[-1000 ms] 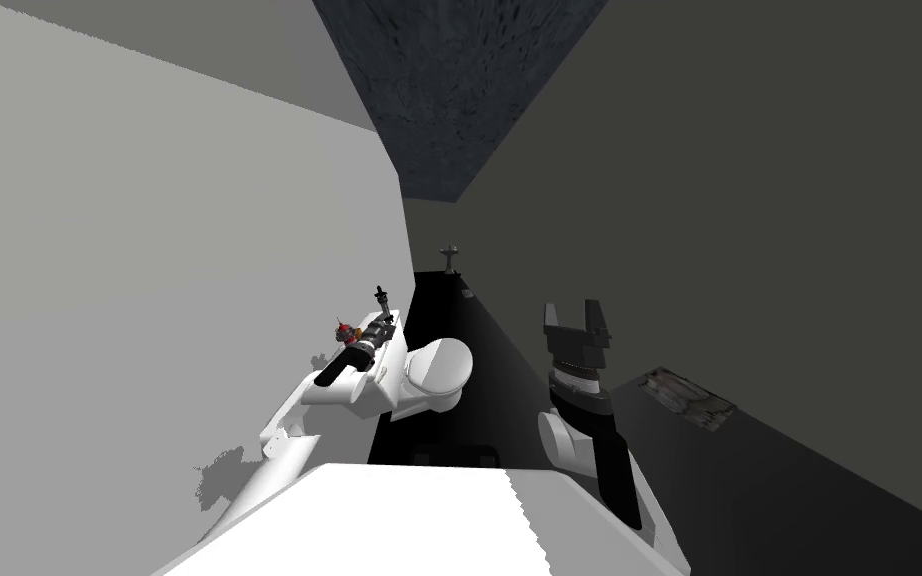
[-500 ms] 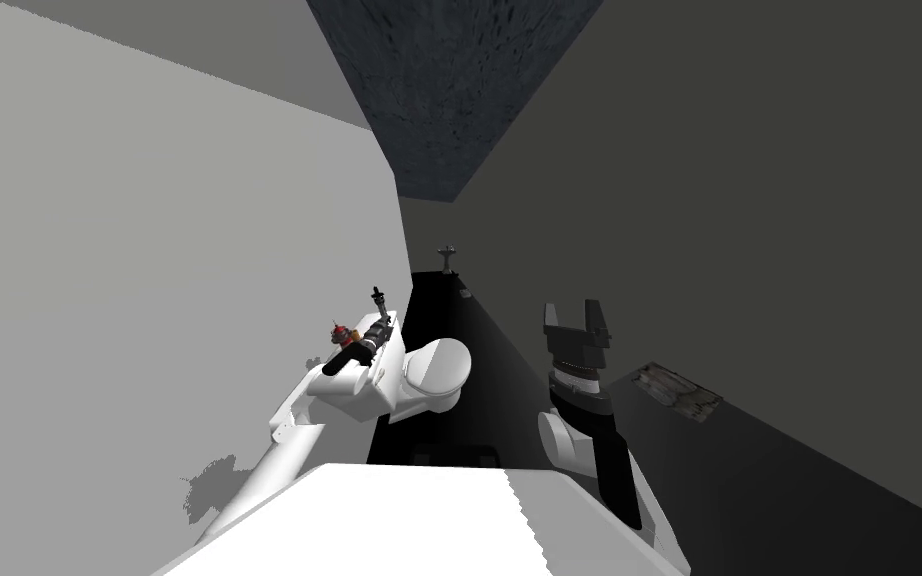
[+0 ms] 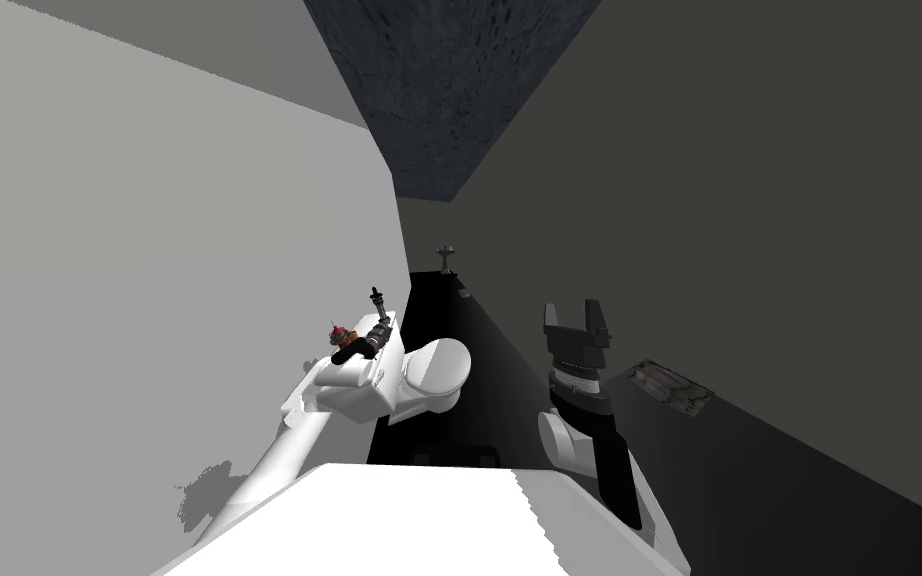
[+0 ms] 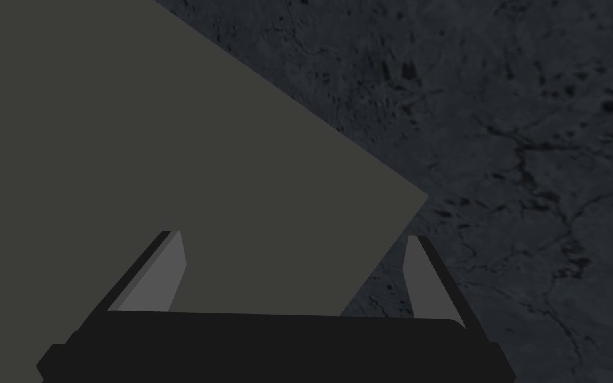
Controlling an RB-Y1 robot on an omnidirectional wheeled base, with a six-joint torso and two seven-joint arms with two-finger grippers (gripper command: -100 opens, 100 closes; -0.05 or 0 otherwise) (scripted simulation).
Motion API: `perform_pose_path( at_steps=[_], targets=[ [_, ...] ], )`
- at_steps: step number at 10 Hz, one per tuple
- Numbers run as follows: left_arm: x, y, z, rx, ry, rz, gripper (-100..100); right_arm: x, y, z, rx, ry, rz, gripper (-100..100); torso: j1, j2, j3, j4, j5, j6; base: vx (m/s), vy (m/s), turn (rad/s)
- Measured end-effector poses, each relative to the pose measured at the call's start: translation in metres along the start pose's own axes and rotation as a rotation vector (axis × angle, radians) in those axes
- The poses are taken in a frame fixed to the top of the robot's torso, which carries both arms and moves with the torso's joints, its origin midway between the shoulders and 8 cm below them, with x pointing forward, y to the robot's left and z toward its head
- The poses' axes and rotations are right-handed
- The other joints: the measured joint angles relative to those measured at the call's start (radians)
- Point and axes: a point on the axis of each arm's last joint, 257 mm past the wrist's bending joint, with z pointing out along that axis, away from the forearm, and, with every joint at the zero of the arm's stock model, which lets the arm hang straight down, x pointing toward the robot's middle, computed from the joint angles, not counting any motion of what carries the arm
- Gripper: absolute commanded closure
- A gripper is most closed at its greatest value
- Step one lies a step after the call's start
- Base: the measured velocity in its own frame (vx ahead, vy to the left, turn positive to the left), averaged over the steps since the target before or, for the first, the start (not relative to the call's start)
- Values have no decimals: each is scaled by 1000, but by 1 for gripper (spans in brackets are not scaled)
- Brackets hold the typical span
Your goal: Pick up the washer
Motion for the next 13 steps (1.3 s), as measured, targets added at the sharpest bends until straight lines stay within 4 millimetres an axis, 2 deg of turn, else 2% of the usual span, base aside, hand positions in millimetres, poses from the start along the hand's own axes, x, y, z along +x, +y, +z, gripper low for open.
perform_pose_path(
  at_steps=[7, 13],
  targets=[
    [8, 31, 22, -194, 26, 21, -100, 0, 0, 0, 0, 0, 0, 0, 2, -1, 0, 0, 0, 0, 2, 39, -13],
    [17, 53, 29, -352, 56, 50, -100, 0, 0, 0, 0, 0, 0, 0, 3, -1, 0, 0, 1, 0, -1, 49, 4]
  ],
)
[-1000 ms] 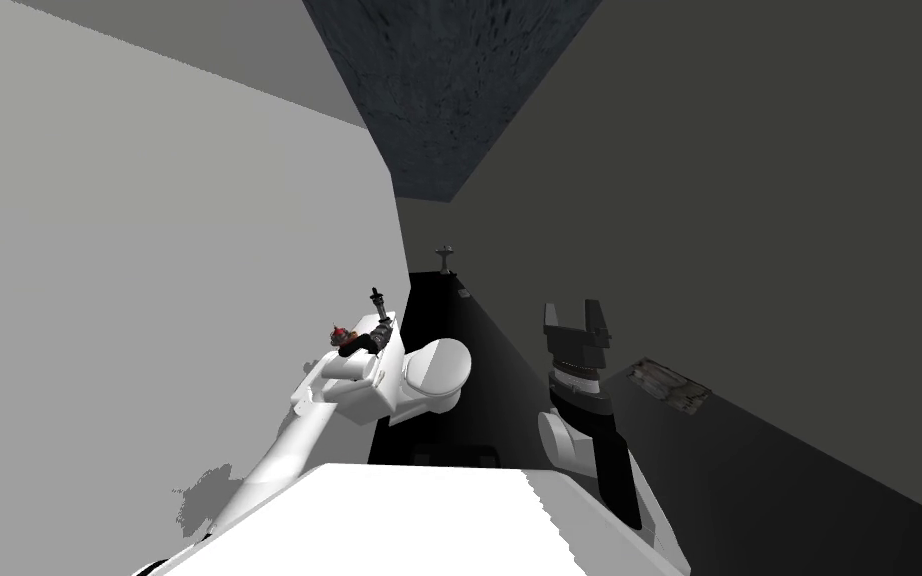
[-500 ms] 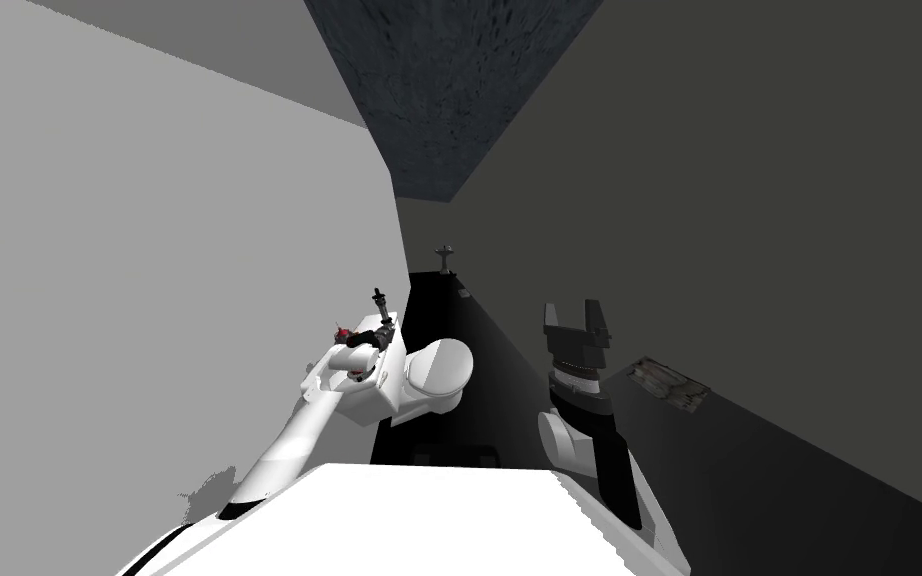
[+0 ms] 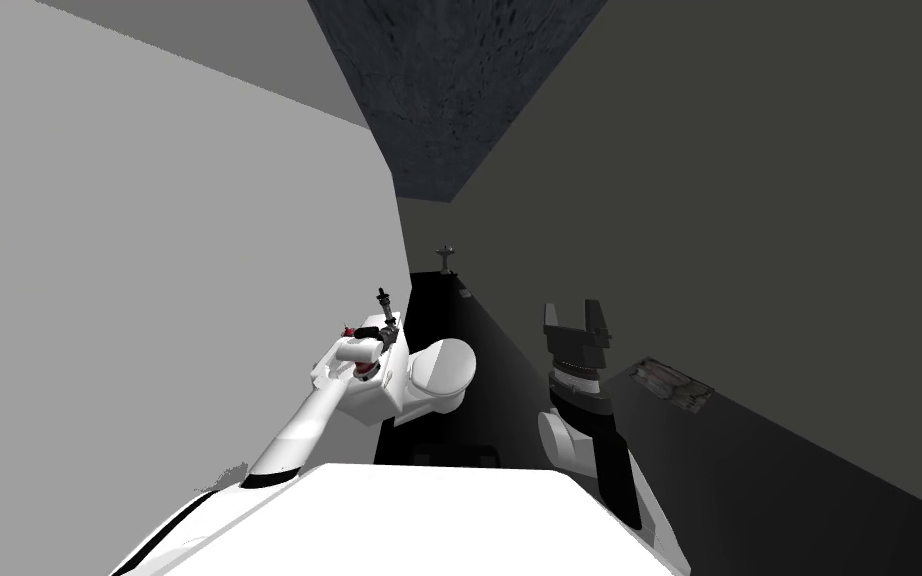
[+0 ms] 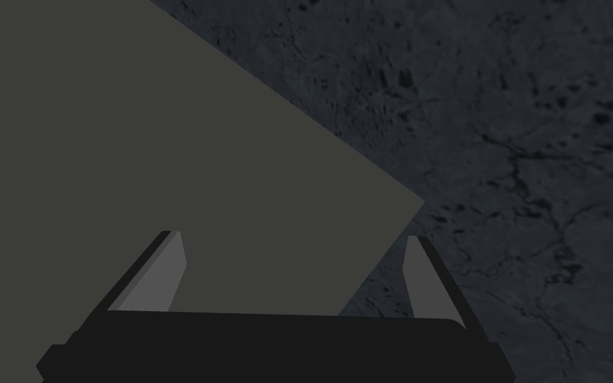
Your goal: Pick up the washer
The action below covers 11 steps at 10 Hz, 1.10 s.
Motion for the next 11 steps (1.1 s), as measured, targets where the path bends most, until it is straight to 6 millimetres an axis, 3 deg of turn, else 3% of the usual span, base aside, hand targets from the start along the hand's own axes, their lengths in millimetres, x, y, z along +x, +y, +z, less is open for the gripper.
perform_pose_path(
  at_steps=[11],
  targets=[
    [7, 23, 8, -256, 43, 77, -100, 0, 0, 0, 0, 0, 0, 0, 3, 0, 0, 0, 1, -2, 0, 55, 13]
  ],
)
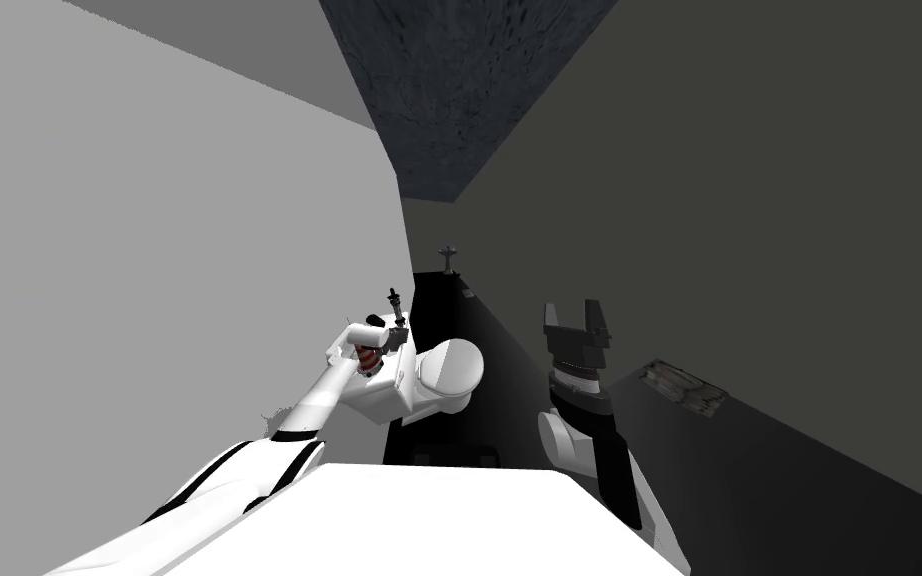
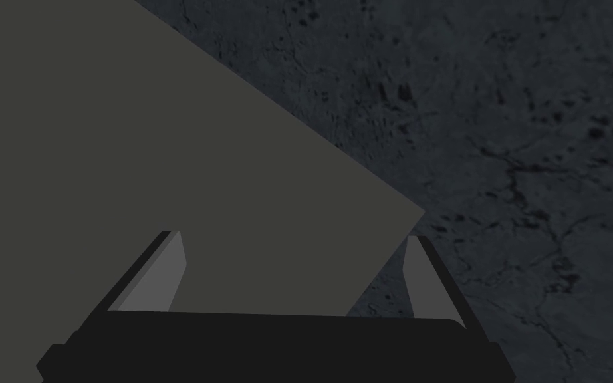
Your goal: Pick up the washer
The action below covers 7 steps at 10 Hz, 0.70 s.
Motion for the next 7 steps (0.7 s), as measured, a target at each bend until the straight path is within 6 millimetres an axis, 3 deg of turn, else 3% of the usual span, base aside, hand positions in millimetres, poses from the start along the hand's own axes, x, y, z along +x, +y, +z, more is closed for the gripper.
perform_pose_path(
  at_steps=[5, 6, 7],
  targets=[
    [-5, 8, -3, -103, 7, 32, -100, 0, 0, 0, 0, 0, 0, 0, 1, 1, 0, 0, 0, -1, 0, 46, 7],
    [-5, 9, -3, -107, 7, 33, 0, 0, 0, 0, 0, 0, 0, 0, 0, 1, 1, 0, 0, -1, 0, 0, 0],
    [-5, 9, -3, -107, 7, 33, -100, 0, 0, 0, 0, 0, 0, 0, -2, 1, 1, 0, -1, -1, 22, 4, -30]
  ],
)
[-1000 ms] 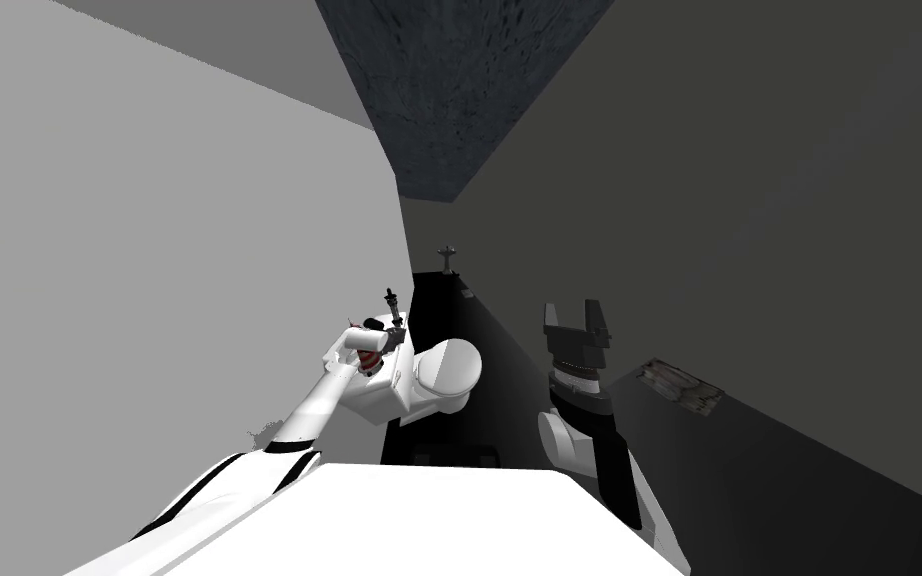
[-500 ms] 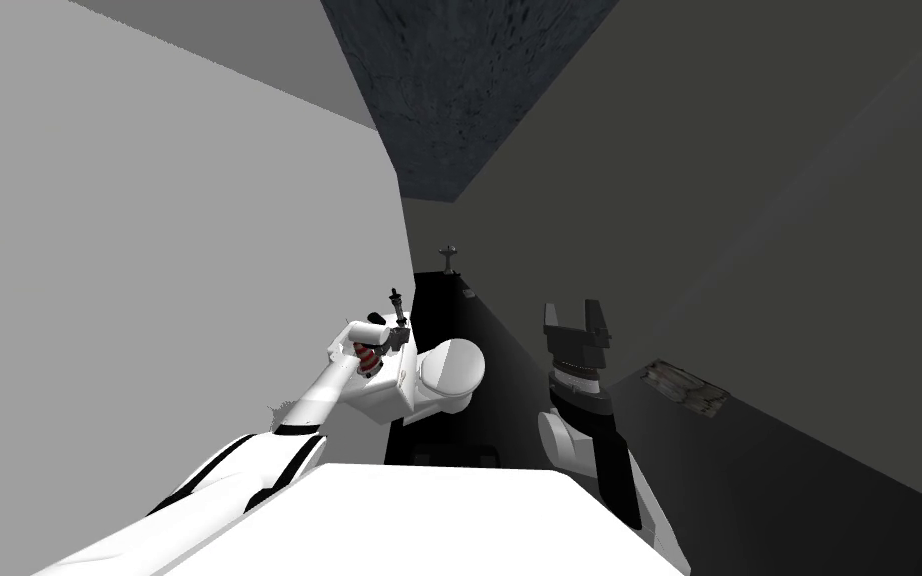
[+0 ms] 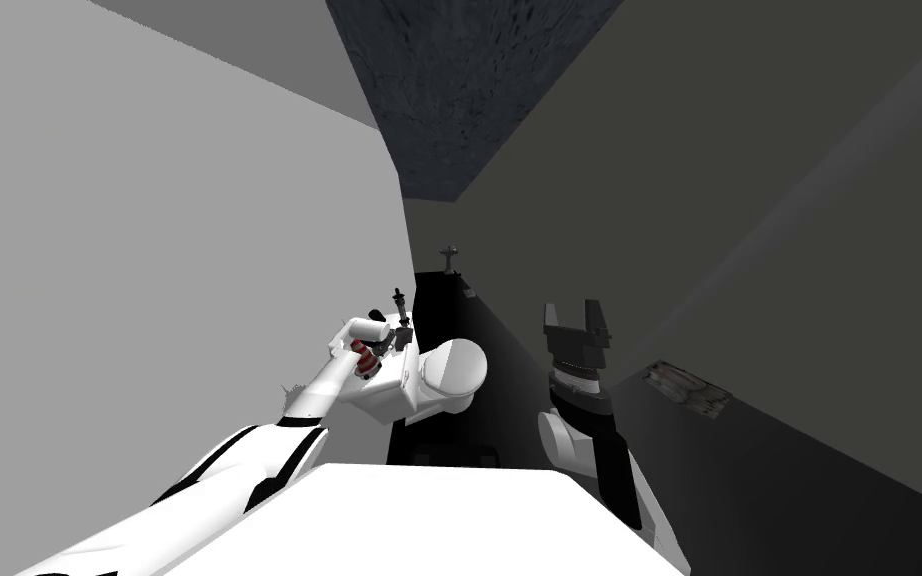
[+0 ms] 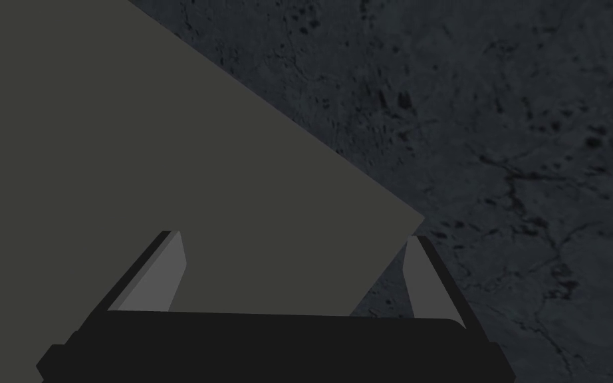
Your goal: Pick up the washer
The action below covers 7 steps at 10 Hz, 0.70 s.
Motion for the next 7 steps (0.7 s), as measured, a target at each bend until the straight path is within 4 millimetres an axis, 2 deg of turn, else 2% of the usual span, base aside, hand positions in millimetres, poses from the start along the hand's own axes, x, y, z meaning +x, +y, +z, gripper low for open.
perform_pose_path(
  at_steps=[3, 4, 7],
  targets=[
    [2, 7, 13, -3, -5, 0, -100, 0, 0, 0, 0, 0, 0, 0, -1, -3, -1, -1, 0, 0, 31, 1, -13],
    [2, 6, 13, -2, -5, 0, 100, 0, 0, 0, 0, 0, 0, 0, -1, -2, -1, 0, 0, 0, 0, 0, 0],
    [2, 6, 13, -2, -5, -2, 100, 0, 0, 0, 0, 0, 0, 0, -1, -1, -1, -1, 0, 1, 0, 0, 0]
  ],
)
